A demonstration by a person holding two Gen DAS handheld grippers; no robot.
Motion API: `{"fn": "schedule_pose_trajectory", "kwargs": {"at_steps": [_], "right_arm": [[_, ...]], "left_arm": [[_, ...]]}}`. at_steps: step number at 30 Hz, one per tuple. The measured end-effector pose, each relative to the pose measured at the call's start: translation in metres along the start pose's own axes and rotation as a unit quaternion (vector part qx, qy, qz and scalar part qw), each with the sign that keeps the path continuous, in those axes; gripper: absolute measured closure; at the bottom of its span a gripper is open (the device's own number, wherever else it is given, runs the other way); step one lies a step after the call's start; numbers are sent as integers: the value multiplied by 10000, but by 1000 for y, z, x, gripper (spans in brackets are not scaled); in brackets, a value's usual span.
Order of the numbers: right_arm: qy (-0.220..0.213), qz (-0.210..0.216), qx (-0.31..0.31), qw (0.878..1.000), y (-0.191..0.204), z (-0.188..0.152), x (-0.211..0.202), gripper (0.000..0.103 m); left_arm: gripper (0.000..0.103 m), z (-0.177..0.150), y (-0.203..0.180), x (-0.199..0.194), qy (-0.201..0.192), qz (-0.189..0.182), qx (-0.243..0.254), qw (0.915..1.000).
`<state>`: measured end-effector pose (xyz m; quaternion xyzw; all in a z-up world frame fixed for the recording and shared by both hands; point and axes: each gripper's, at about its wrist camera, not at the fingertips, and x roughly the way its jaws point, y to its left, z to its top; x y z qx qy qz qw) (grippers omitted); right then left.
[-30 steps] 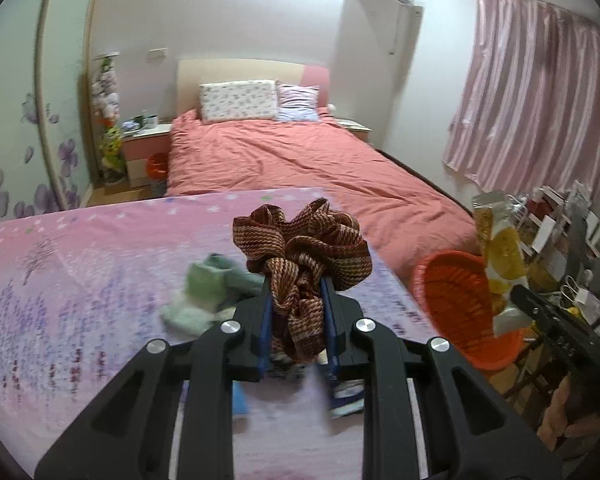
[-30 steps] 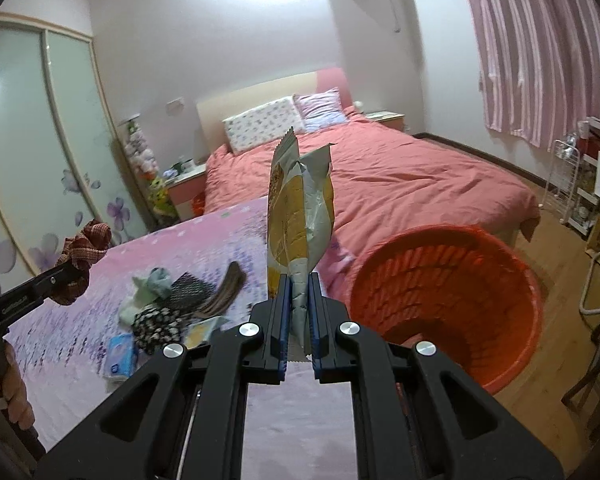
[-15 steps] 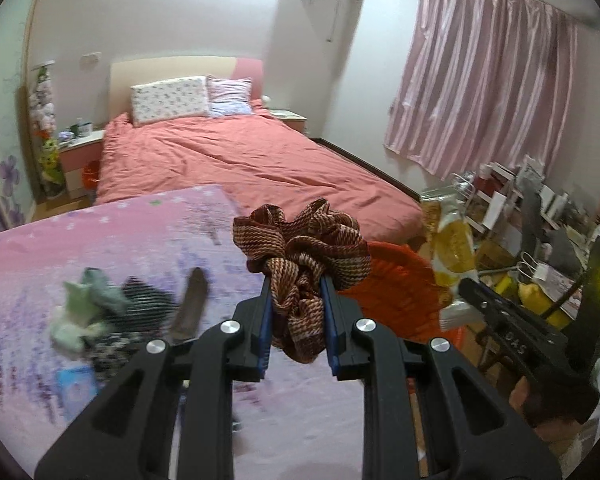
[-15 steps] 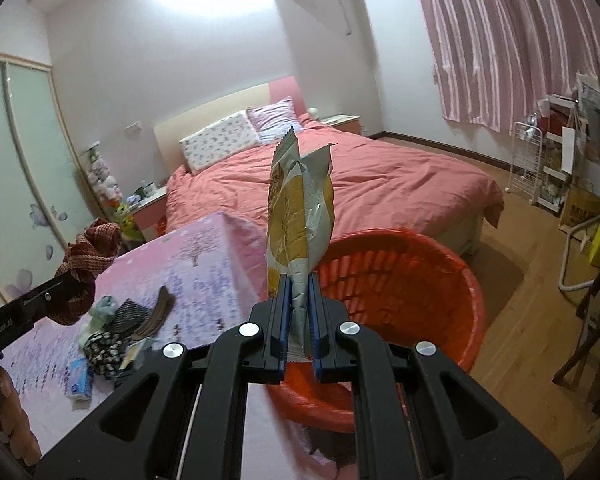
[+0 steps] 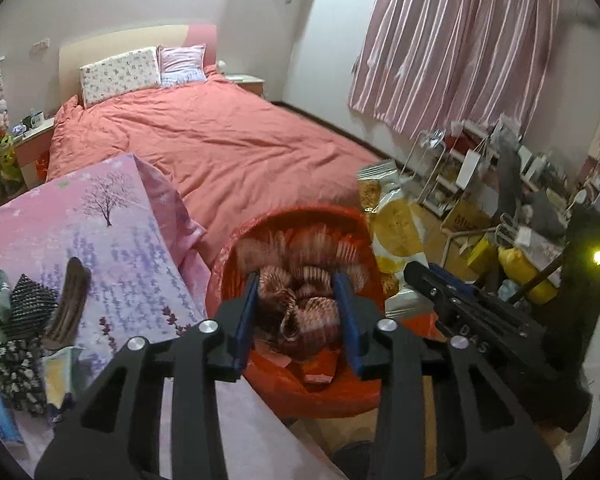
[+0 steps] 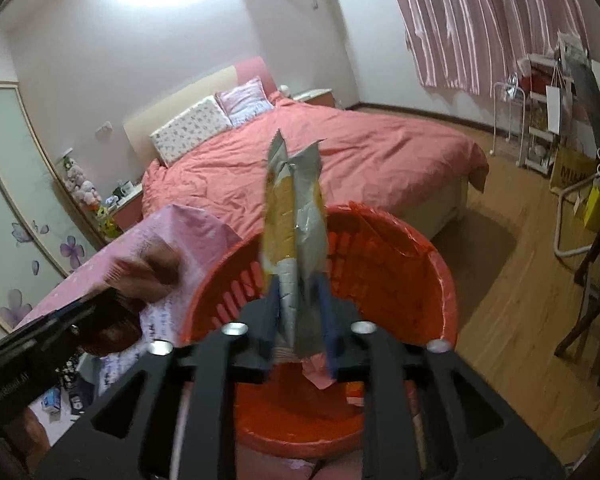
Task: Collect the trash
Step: 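Carry both items to the orange basket and release them inside, then grasp the blue tissue pack with the left gripper while the right grasps a dark snack bag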
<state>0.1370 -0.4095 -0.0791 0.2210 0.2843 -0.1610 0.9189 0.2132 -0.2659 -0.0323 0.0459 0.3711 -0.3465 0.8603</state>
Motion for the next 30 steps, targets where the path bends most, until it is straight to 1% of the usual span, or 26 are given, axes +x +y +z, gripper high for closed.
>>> {"fn": "schedule_pose_trajectory", "kwargs": {"at_steps": [1, 3, 7, 9, 10, 12, 14, 16, 18, 19, 20, 21, 24, 26, 27, 30], "right_arm": [[12, -42, 23, 10000, -3, -2, 2, 57], [27, -93, 39, 9999, -3, -6, 0, 52], [45, -185, -37, 9998, 6, -14, -7, 48], [33, -186, -162, 9997, 16, -15, -10, 47], [34, -177, -231, 9996, 20, -14, -10, 46], [22, -104, -455, 9989, 39, -19, -15, 46], [85, 68, -598, 9982, 58, -23, -17, 45], [184, 281, -709, 9969, 79, -30, -19, 45], [304, 497, -819, 9949, 98, -38, -19, 45], [373, 594, -876, 9937, 108, -43, -19, 45], [492, 748, -980, 9912, 122, -51, -18, 45], [557, 815, -1036, 9897, 130, -56, -18, 45], [803, 1074, -1258, 9830, 160, -73, -13, 45], [952, 1232, -1400, 9778, 181, -84, -10, 44], [1030, 1310, -1475, 9749, 191, -88, -8, 41], [1224, 1410, -1626, 9689, 212, -101, -1, 40]], "left_arm": [[59, -1, 0, 5, 42, 24, -2, 10000], [54, -5, 6, 10, 106, 82, -47, 9999], [52, -13, 24, 4, 118, 235, -102, 9996], [51, -21, 39, -9, 90, 351, -137, 9992], [49, -24, 44, -16, 69, 409, -148, 9990], [45, -34, 61, -34, -18, 639, -161, 9978], [43, -47, 87, -56, -86, 1014, -229, 9945], [40, -58, 108, -74, -112, 1294, -352, 9909], [39, -71, 134, -92, -124, 1651, -530, 9848], [38, -80, 154, -103, -112, 1879, -689, 9797], [38, -84, 167, -109, -93, 1974, -789, 9771], [38, -92, 185, -115, -44, 2108, -961, 9728], [38, -106, 220, -124, 110, 2294, -1331, 9641], [38, -112, 230, -126, 162, 2358, -1423, 9612], [38, -115, 235, -126, 185, 2390, -1446, 9600], [38, -120, 241, -130, 207, 2401, -1504, 9588]]}}
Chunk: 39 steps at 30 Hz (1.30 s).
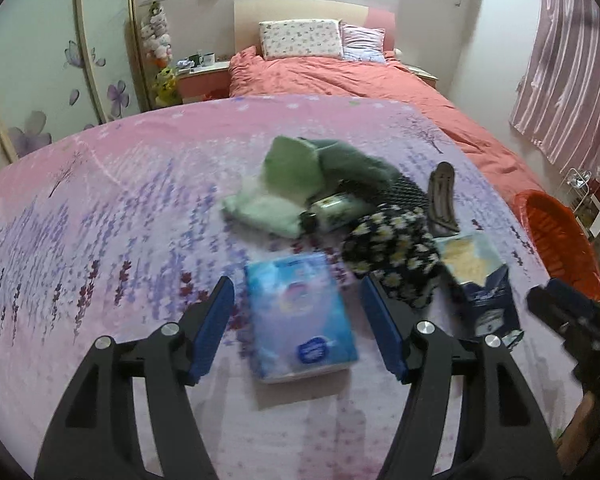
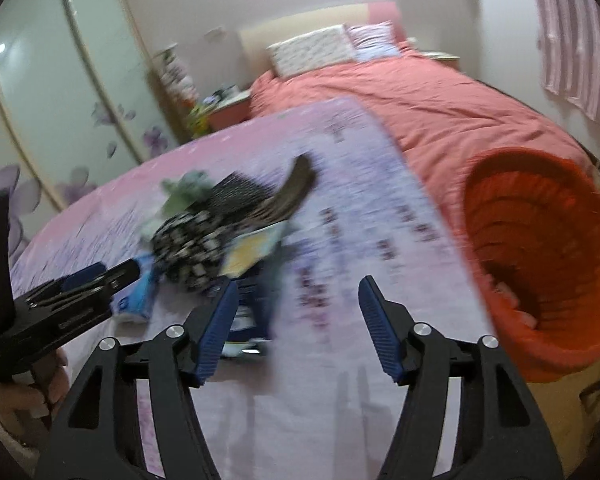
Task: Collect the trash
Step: 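Grasp the blue tissue pack with the left gripper while the right grasps a dark snack bag, then carry both packs over the orange basket and open both grippers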
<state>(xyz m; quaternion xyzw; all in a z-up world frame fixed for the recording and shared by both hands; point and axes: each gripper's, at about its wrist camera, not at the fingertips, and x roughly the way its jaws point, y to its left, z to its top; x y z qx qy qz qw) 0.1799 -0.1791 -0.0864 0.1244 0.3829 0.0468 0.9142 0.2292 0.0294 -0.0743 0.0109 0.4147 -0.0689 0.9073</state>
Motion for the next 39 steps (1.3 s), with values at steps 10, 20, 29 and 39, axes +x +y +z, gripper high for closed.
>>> {"fn": "schedule_pose_trajectory", "kwargs": {"at_steps": [10, 20, 29, 39], "right_arm": [[332, 179, -116, 9992, 17, -9, 24, 85], [222, 69, -13, 9997, 7, -8, 14, 92], [-271, -134, 29, 9995, -5, 5, -18, 93], [-740, -280, 198, 9967, -24, 18, -46, 93]], "left_arm": [[34, -7, 2, 14, 229, -161, -94, 9996], [50, -6, 4, 29, 334, 29, -218, 9992], [52, 4, 28, 6, 80, 24, -361, 9993], [52, 28, 11, -41, -485, -179, -217, 9984]]}}
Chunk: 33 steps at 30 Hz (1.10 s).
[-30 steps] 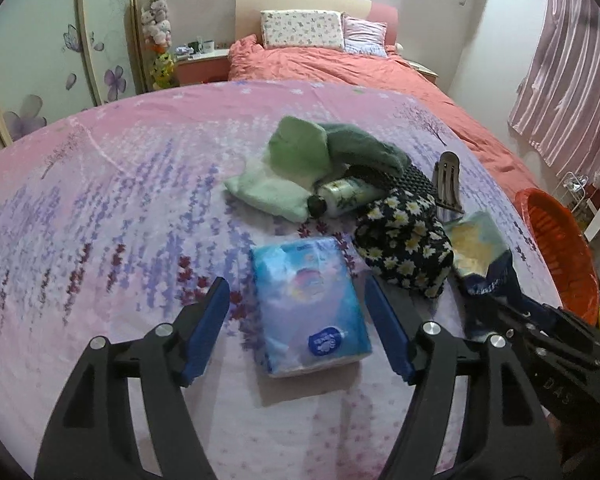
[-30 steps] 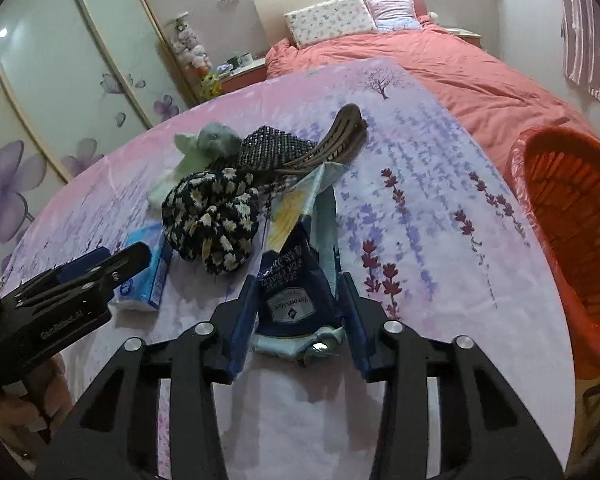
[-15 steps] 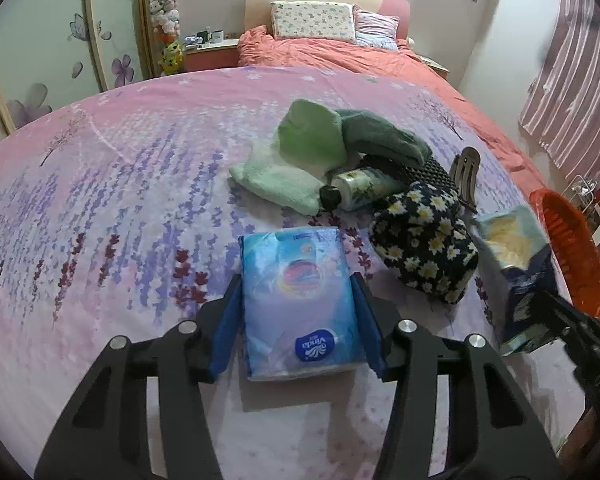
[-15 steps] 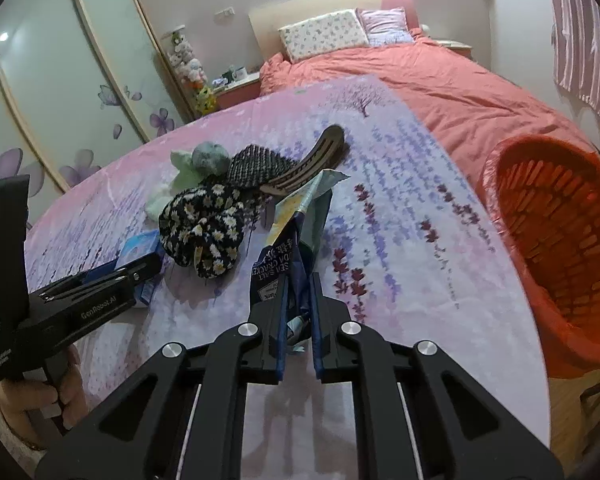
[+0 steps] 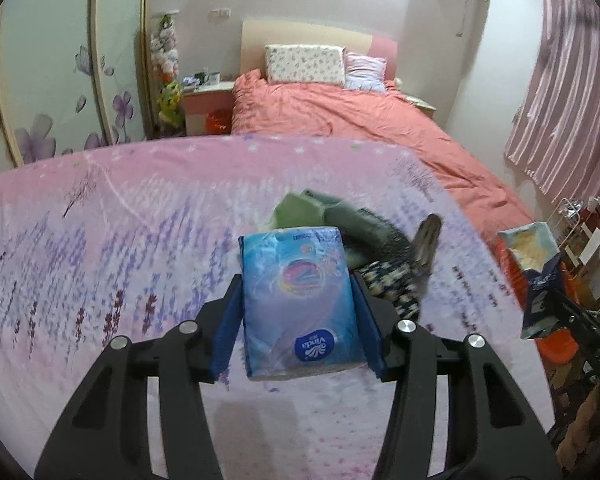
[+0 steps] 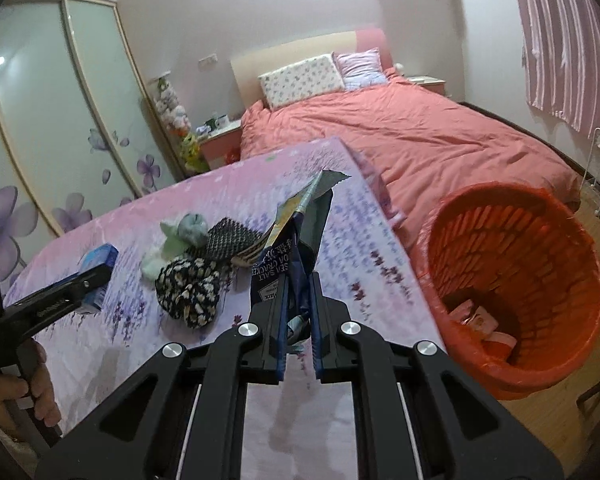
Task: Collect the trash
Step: 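Carry both packs over the orange basket and open both grippers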
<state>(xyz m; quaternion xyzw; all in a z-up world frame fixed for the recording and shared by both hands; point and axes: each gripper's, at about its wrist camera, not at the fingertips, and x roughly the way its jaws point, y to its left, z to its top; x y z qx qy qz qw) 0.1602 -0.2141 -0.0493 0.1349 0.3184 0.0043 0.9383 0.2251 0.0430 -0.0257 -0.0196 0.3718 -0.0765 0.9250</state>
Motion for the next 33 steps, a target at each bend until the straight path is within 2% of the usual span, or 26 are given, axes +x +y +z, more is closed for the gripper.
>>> {"fn": "schedule_pose_trajectory", "kwargs": {"at_steps": [11, 17, 24, 33], "right_arm": [[-205, -149, 86, 9996, -16, 2, -14, 93], [-650, -508, 161, 9965, -36, 13, -37, 93], [-956, -861, 538, 9902, -81, 25, -56, 93], [-1027, -1116, 894, 9844, -133, 27, -54, 93]], "left_arm": [[52, 7, -45, -13, -168, -364, 313, 9987], [52, 16, -75, -19, -280, -712, 448, 9961], [52, 24, -140, -26, -455, -1360, 839, 9861], [52, 22, -231, -15, -354, -2155, 1252, 9678]]}}
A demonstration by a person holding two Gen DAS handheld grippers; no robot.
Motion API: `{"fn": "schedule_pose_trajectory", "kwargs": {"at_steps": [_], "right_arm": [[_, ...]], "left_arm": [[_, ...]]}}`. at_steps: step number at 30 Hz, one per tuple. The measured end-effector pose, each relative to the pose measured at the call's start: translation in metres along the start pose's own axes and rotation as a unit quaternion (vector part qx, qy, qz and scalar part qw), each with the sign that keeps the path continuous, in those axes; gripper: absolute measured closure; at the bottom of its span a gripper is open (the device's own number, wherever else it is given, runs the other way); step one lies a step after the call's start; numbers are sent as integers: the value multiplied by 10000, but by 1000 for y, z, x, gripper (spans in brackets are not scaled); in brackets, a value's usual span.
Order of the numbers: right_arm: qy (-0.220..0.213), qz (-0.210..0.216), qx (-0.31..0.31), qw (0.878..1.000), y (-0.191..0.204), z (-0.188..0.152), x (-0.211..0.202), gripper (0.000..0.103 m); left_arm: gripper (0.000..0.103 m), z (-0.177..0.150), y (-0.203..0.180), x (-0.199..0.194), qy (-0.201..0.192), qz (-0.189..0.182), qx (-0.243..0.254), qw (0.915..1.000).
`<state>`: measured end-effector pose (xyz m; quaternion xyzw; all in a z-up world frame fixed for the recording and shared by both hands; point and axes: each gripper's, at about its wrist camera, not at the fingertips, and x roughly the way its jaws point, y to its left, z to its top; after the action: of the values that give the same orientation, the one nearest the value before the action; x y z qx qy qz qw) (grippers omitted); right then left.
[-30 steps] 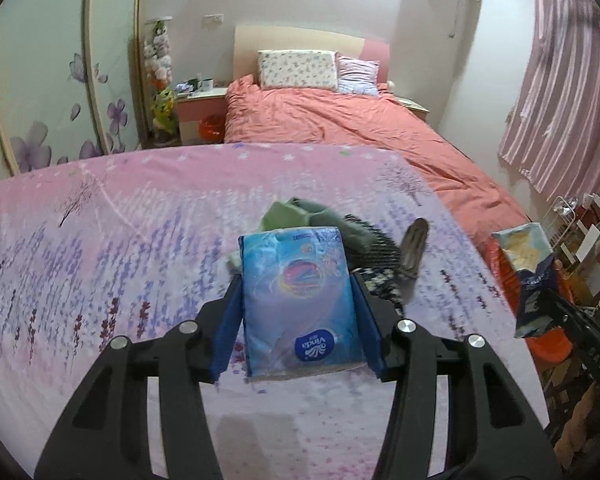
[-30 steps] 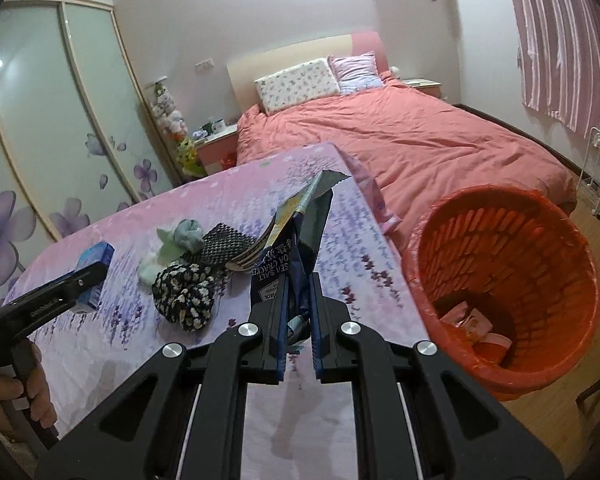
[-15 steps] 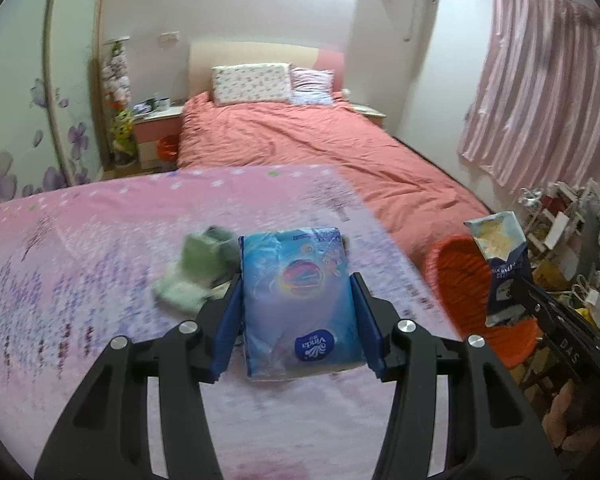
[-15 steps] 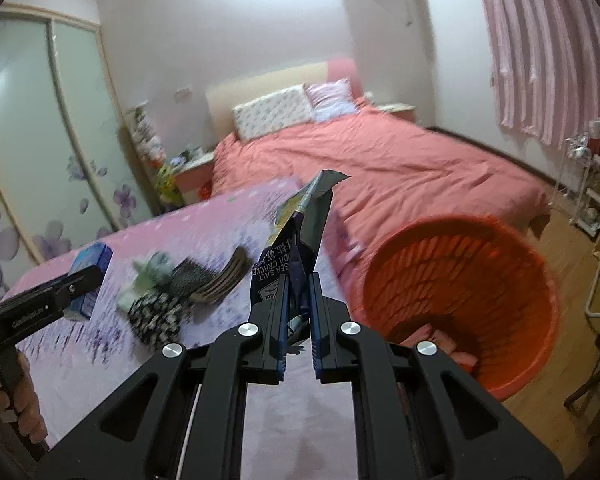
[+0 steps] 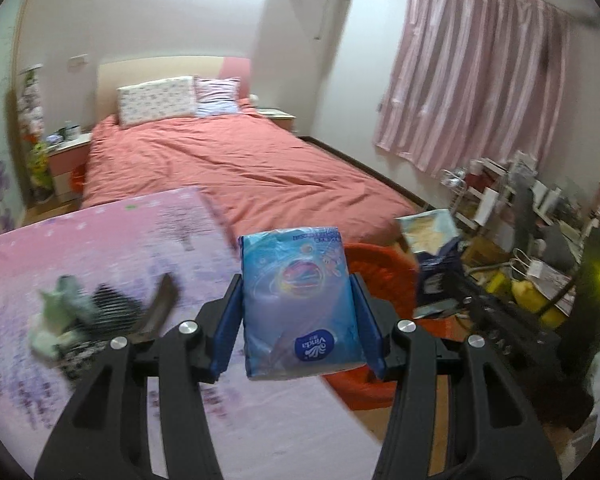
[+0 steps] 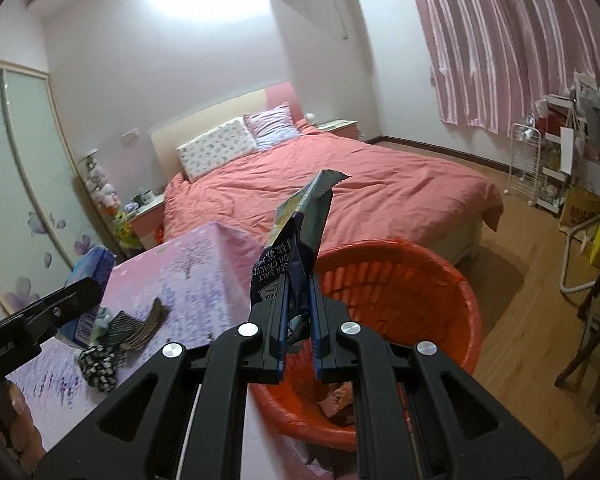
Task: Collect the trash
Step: 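Carry both packs over the orange basket and open both grippers, then grasp the green towel with the left gripper while the right grasps the black comb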
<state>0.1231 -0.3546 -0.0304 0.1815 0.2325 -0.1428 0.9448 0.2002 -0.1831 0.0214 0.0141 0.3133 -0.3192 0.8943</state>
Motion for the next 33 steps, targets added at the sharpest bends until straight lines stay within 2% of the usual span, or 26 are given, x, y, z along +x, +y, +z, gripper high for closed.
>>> {"fn": "schedule_pose_trajectory", "kwargs": {"at_steps": [6, 10, 11, 13, 15, 17, 22, 26, 29, 33], "right_arm": [[143, -101, 261, 9995, -28, 0, 19, 93], [378, -88, 433, 9983, -44, -4, 35, 89], [448, -108, 459, 9979, -47, -6, 40, 86], [545, -144, 458, 9974, -50, -11, 45, 69], [563, -226, 410, 9973, -50, -15, 46, 57], [578, -252, 389, 9972, -46, -18, 45, 54], [600, -214, 182, 9978, -24, -19, 41, 54], [736, 1, -27, 9973, -1, -23, 46, 54], [928, 210, -275, 9951, 29, -32, 53, 54], [1237, 493, -545, 9896, 66, -45, 66, 54]], "left_arm": [[51, 0, -35, 47, 257, -307, 131, 9991], [48, -6, -44, 85, 545, -263, 221, 9979], [46, -9, -43, 92, 611, -201, 225, 9977], [36, -14, -38, 100, 672, -94, 239, 9974], [32, -18, -30, 103, 682, 55, 264, 9973], [31, -19, -21, 101, 706, 135, 222, 9972], [31, -25, 12, 81, 664, 509, 236, 9962], [31, -33, 62, 54, 584, 984, 100, 9934], [31, -41, 113, 35, 594, 1412, -212, 9880], [31, -53, 190, 13, 646, 1990, -834, 9743]]}}
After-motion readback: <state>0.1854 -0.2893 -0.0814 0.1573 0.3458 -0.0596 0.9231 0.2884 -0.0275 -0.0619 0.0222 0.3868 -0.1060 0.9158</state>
